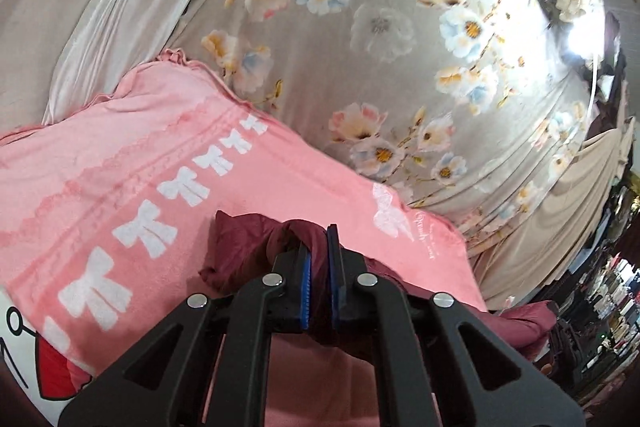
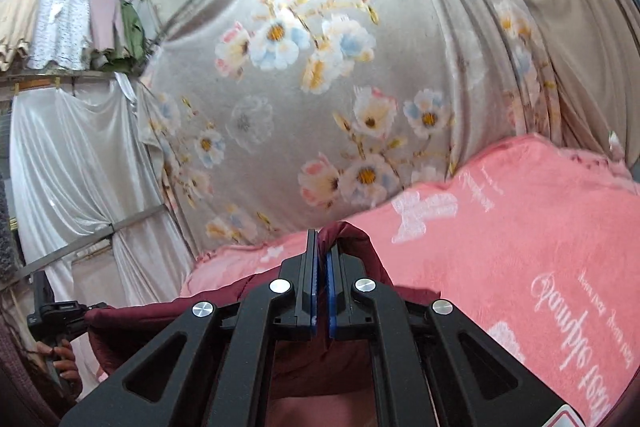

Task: Fold large clothes

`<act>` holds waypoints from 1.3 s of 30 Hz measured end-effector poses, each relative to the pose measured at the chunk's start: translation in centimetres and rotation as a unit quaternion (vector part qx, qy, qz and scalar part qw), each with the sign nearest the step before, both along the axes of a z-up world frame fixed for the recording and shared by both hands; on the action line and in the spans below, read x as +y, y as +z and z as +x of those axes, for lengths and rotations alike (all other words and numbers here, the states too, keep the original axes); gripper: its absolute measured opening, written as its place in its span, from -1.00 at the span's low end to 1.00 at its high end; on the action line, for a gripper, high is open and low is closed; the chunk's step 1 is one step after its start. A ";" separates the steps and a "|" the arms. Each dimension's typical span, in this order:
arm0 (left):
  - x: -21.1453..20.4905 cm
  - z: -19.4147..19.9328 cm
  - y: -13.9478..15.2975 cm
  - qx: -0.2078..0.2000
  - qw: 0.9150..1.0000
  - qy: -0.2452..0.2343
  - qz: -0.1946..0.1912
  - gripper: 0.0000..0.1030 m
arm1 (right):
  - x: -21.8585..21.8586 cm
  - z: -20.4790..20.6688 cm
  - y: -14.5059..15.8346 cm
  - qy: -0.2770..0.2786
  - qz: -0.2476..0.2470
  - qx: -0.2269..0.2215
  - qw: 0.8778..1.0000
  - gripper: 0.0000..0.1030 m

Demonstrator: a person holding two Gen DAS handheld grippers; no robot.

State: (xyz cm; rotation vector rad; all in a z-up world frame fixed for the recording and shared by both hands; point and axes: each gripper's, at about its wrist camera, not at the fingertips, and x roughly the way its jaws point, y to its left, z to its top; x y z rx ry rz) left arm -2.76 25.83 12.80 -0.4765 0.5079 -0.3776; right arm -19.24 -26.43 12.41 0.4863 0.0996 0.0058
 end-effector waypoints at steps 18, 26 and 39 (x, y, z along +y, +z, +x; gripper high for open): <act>-7.7 20.7 -7.0 0.096 0.984 0.023 0.148 -0.87 | -5.9 23.1 -9.0 -0.034 0.082 0.175 0.981 -0.95; -9.2 26.5 -13.7 0.169 0.969 0.025 0.177 -0.87 | -6.2 28.2 -13.8 -0.047 0.078 0.238 0.967 -0.95; -10.2 29.4 -19.6 0.206 0.963 0.013 0.172 -0.83 | -6.5 31.3 -19.3 -0.054 0.080 0.300 0.949 -0.96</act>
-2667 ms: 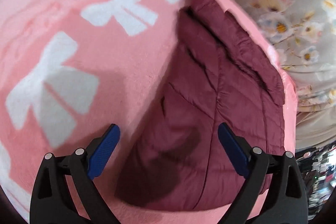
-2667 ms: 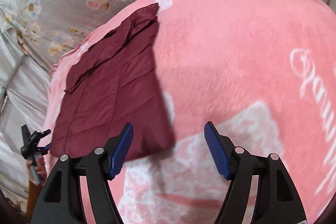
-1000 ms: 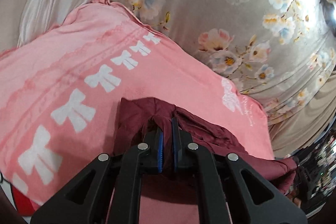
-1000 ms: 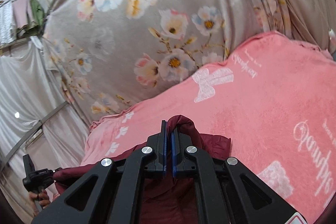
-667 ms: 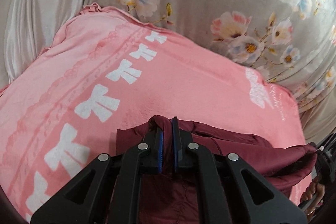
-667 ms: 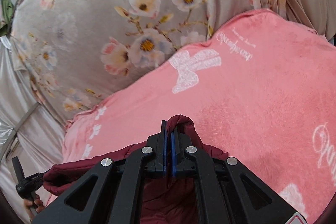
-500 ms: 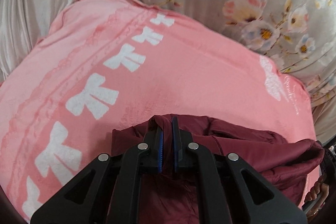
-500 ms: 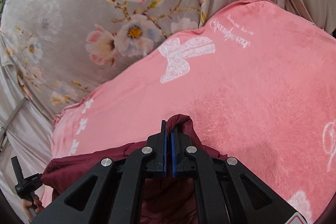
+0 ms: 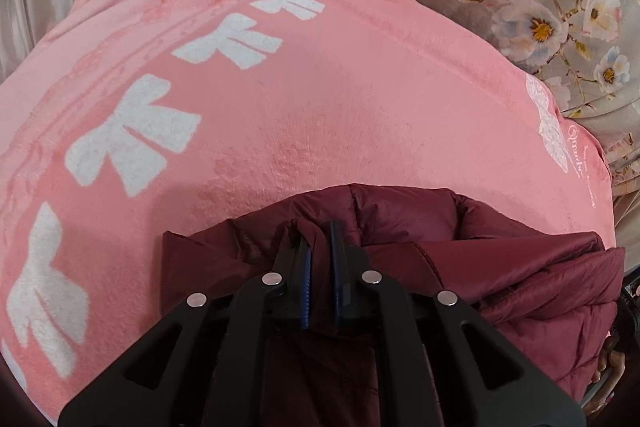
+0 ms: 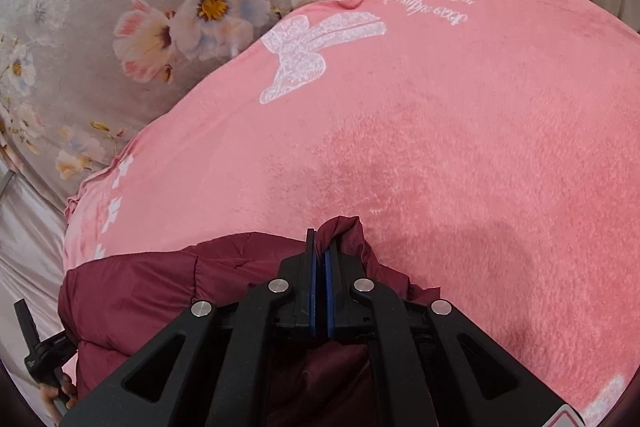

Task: Fold large clothes

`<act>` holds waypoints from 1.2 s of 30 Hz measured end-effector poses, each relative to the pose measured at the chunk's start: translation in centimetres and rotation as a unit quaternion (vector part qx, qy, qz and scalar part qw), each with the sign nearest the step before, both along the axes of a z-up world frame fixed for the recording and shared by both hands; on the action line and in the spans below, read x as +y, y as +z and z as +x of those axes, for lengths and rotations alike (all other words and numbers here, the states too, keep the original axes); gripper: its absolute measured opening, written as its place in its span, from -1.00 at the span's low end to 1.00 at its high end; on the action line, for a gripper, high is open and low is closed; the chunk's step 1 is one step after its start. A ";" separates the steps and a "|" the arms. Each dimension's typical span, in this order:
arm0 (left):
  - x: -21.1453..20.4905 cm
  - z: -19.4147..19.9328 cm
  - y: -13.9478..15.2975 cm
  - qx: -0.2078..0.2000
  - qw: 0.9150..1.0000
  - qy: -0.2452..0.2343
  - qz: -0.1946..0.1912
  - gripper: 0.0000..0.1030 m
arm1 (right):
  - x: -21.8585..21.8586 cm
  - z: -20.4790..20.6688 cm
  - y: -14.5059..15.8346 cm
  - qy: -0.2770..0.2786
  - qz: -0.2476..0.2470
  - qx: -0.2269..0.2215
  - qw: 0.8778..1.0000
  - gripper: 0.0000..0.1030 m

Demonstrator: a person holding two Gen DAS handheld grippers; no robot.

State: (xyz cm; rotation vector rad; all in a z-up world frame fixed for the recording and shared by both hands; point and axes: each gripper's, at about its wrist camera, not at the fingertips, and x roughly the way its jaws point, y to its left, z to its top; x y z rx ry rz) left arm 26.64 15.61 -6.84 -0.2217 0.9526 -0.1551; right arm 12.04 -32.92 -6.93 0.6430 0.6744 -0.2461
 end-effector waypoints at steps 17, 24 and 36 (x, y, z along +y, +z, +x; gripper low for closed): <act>3.9 -6.3 9.2 -0.147 0.988 0.039 -0.034 0.10 | 1.3 -7.2 9.6 0.014 -0.060 -0.135 0.989 -0.46; -5.8 -8.2 11.7 -0.159 0.982 -0.095 0.035 0.10 | 10.4 -3.3 10.1 0.135 -0.114 -0.092 0.980 -0.76; -13.7 -2.8 1.6 -0.045 0.983 -0.153 0.095 0.12 | 14.9 4.2 3.4 0.224 -0.162 0.044 0.960 -0.83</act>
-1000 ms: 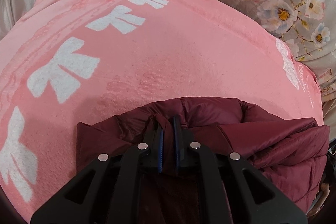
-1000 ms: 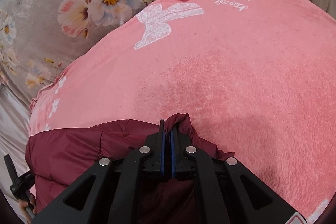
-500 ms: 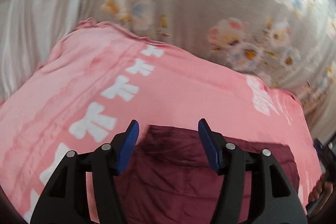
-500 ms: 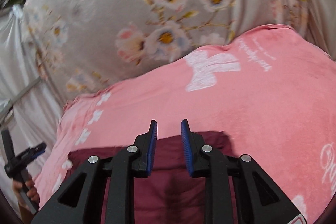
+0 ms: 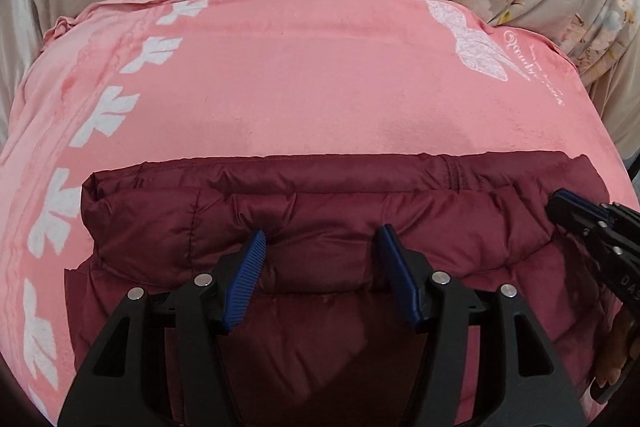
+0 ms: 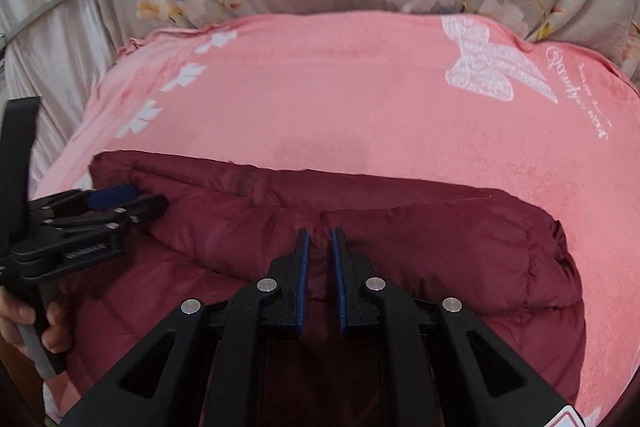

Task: Fold large clothes

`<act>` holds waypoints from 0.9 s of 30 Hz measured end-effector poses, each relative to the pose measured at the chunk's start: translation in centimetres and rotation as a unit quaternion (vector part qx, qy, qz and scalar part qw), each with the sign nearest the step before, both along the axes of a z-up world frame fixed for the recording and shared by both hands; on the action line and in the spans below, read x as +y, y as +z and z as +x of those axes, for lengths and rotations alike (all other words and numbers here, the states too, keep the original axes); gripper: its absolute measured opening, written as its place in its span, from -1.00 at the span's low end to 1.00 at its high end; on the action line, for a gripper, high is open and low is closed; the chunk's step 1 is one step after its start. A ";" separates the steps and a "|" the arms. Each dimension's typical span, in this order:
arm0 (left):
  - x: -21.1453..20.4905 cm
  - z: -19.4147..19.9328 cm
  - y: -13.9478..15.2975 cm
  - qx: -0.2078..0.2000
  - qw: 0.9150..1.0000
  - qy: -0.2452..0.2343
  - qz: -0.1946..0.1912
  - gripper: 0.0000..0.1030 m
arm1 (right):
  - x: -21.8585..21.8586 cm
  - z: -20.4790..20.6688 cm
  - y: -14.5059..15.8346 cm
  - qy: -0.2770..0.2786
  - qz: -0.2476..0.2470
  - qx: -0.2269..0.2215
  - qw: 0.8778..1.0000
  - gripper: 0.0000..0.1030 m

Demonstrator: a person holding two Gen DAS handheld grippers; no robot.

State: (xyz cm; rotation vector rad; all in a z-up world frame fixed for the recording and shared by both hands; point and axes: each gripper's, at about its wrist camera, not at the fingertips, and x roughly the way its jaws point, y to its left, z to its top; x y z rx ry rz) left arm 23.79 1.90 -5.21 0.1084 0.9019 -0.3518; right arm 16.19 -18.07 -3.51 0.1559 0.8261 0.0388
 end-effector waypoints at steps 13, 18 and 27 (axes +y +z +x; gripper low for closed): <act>1.2 3.4 -1.8 -0.009 0.999 0.021 -0.026 0.15 | -2.3 3.5 -2.8 -0.010 0.051 0.018 0.998 -1.00; 1.2 3.3 -2.4 -0.021 0.999 0.027 -0.033 0.16 | -1.9 3.3 -3.3 -0.012 0.046 0.010 0.999 -1.00; 0.4 3.0 -2.7 -0.044 0.998 0.034 -0.008 0.18 | -1.7 2.9 -2.6 -0.028 0.032 0.003 0.999 -0.98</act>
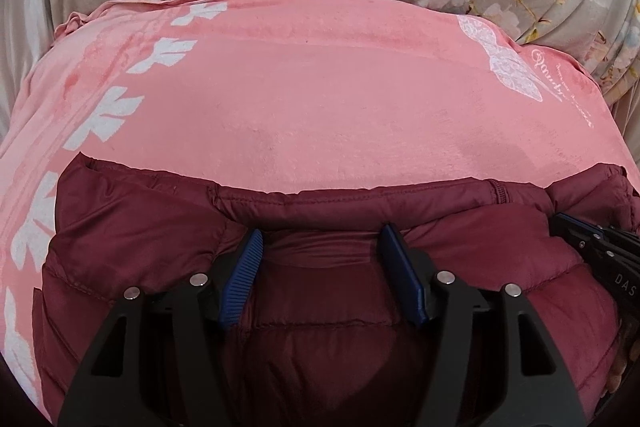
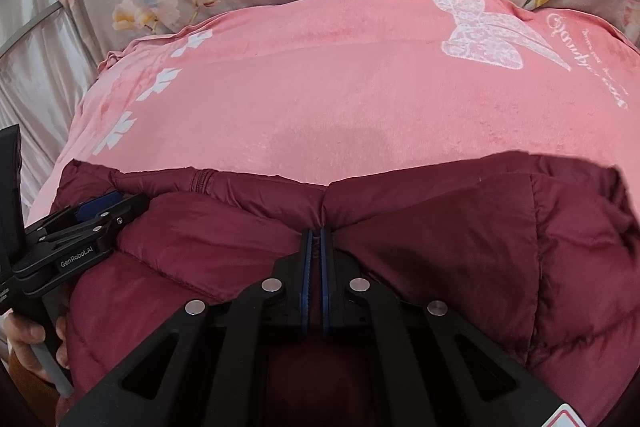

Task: Fold large clothes

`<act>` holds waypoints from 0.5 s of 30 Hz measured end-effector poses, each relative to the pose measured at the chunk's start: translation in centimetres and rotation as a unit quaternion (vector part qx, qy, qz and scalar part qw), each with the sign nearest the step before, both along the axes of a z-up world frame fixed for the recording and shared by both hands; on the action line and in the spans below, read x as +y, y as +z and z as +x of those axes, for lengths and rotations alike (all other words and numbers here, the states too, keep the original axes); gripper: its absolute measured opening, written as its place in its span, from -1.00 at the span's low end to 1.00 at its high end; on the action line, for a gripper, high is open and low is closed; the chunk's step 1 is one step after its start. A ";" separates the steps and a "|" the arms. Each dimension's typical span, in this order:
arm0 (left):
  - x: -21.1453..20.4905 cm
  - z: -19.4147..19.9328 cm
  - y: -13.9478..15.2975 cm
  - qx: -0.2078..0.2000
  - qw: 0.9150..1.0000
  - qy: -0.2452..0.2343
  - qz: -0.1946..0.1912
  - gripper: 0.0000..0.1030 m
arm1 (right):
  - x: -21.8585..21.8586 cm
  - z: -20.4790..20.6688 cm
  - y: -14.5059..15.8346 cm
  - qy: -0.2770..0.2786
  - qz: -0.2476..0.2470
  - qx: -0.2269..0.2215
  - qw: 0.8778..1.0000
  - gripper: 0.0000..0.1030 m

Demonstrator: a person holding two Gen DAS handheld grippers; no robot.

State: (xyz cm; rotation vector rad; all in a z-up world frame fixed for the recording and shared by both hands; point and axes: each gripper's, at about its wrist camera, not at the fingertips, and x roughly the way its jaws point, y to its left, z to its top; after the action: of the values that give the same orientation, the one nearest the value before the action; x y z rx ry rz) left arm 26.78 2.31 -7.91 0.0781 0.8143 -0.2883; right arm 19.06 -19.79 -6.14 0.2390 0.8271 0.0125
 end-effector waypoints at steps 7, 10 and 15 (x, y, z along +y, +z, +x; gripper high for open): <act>1.1 -4.0 3.8 -0.002 0.999 0.037 -0.015 0.14 | 4.2 -4.3 5.3 0.020 0.004 -0.044 0.999 -0.73; 2.7 -5.9 5.5 -0.009 0.998 0.056 -0.034 0.23 | 6.0 -5.1 5.7 0.040 0.011 -0.038 0.998 -0.73; 10.1 -7.3 6.4 0.002 0.988 0.122 -0.090 0.57 | 8.5 -4.3 4.2 0.047 0.035 -0.011 0.998 -0.73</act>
State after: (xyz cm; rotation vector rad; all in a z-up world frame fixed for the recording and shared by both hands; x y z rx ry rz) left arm 19.46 12.41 -1.49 -0.1906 0.7904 -0.1296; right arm 14.72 -11.28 -1.91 0.2645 0.8157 0.1329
